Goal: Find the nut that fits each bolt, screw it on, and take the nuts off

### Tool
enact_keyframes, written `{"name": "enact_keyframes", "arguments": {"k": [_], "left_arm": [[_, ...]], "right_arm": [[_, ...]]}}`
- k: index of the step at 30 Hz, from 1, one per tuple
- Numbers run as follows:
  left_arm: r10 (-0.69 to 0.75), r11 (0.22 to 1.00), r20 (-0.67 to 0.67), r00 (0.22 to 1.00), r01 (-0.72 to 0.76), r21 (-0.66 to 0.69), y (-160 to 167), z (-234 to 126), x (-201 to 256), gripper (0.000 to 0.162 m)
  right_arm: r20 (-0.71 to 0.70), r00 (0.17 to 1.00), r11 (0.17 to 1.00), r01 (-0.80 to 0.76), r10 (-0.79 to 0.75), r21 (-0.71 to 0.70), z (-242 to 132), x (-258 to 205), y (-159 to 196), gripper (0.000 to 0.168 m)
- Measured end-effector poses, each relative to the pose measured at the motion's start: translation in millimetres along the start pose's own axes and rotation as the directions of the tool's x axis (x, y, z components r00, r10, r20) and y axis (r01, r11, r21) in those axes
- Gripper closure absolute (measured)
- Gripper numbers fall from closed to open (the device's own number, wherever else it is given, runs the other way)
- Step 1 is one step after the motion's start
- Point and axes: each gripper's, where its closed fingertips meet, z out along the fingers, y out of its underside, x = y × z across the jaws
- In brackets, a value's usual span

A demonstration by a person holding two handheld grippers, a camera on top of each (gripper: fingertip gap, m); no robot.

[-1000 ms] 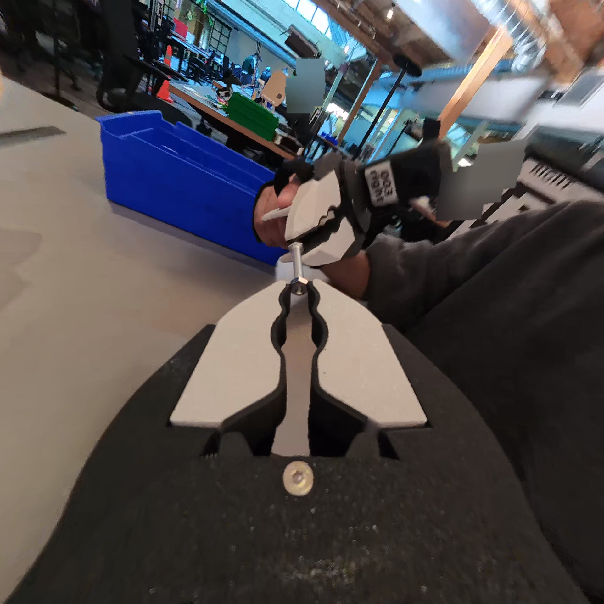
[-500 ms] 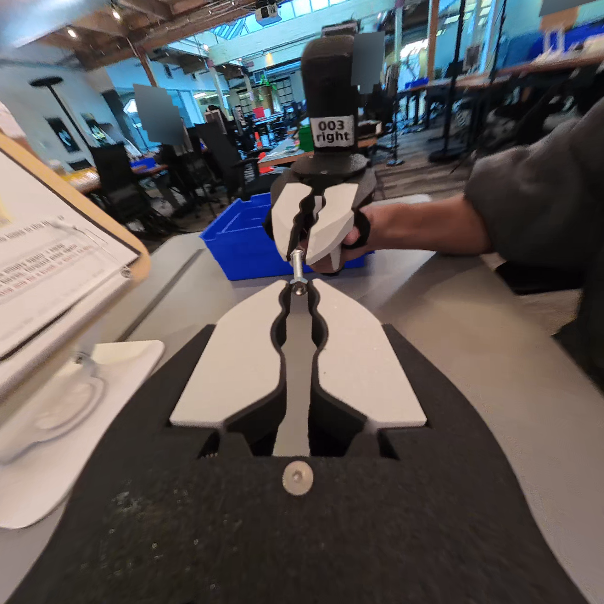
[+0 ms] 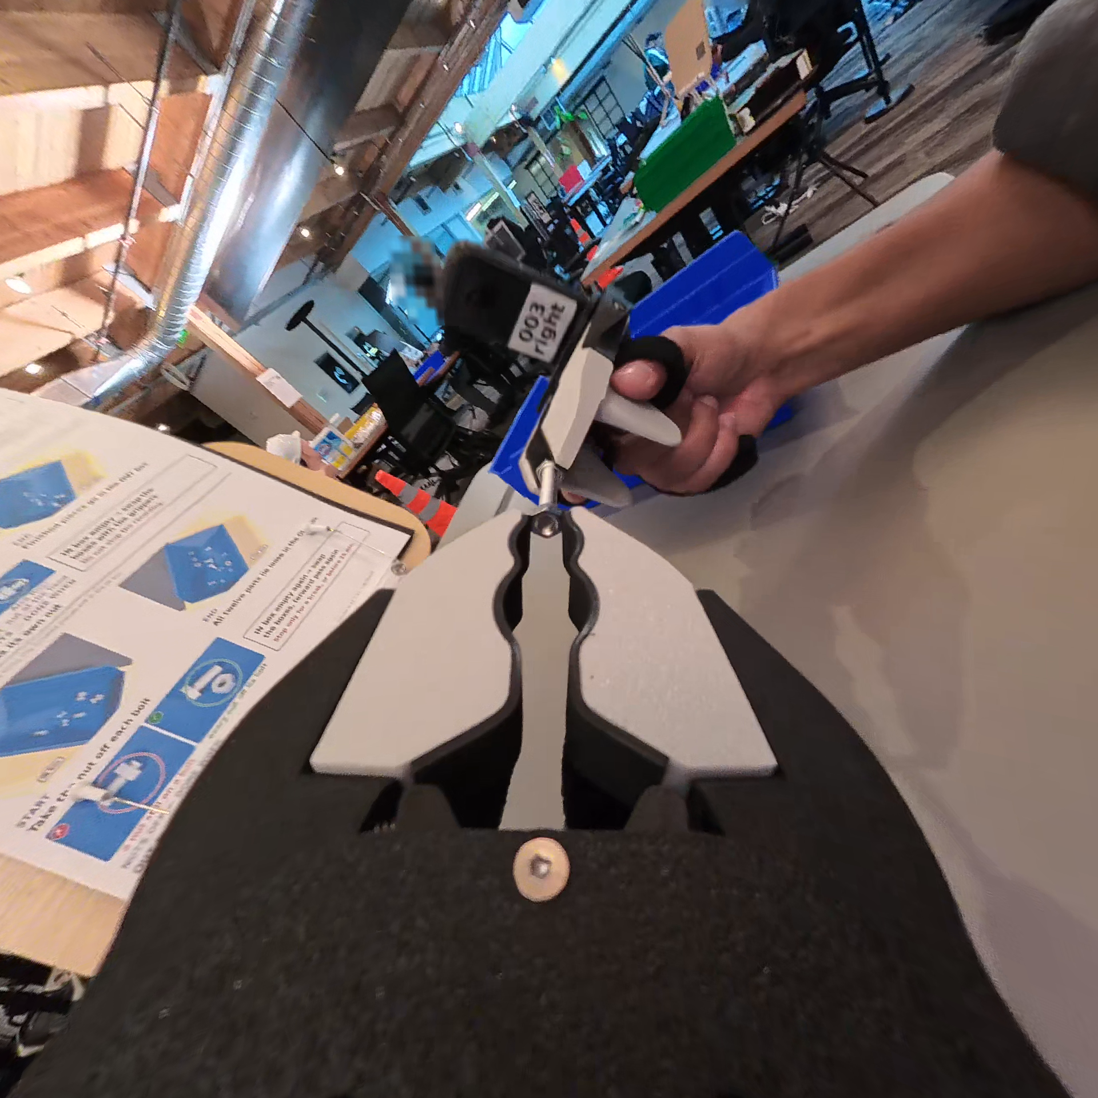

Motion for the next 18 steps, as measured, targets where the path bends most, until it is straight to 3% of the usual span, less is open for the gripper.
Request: {"name": "enact_keyframes", "arguments": {"k": [4, 9, 18], "left_arm": [[0.002, 0.999, 0.017, 1.000, -0.002, 0.039, -11, -2, -1, 0.152], [0.083, 0.997, 0.020, 0.996, -0.083, -0.009, -6, -2, 1, 0.152], [0.099, 0.995, -0.007, 0.995, -0.099, -0.015, -8, -2, 7, 0.152]], "right_arm": [[0.104, 0.986, 0.989, -0.138, 0.133, 0.045, 2, -7, -4, 0.158], [0.155, 0.943, 0.952, -0.304, 0.295, 0.031, 4, -2, 0, 0.158], [0.302, 0.775, 0.819, -0.573, 0.554, -0.033, 6, -1, 10, 0.158]]}}
